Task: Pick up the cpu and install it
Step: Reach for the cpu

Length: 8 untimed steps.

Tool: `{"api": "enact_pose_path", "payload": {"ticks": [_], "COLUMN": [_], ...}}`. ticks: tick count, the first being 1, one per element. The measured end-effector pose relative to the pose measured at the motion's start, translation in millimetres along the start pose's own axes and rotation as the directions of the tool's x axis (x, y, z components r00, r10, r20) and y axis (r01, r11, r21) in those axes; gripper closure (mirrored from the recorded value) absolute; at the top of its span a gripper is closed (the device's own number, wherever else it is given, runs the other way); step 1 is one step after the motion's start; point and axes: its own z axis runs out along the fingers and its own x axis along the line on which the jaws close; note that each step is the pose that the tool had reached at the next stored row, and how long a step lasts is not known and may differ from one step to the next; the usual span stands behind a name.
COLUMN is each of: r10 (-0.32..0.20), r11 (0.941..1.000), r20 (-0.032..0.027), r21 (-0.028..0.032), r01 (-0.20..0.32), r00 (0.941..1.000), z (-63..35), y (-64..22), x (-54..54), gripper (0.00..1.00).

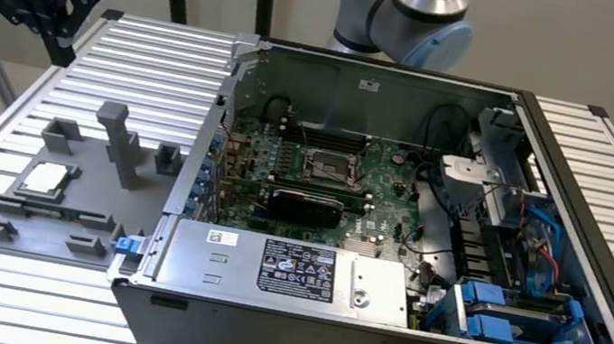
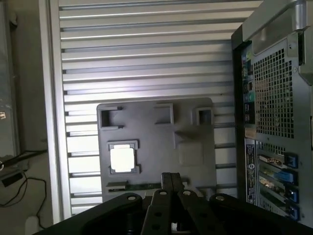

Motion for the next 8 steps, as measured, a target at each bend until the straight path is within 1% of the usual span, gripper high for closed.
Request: {"api": "enact_pose_path", "payload": {"ticks": [8], "r10": [0.0], "r11": [1.0], "r20": [0.0], "r21": [0.0001], "r01": [0.0], "r00": [1.0], "z": [6.6], "y": [-3.8], "x": [36.2], "gripper": [0.89]}}
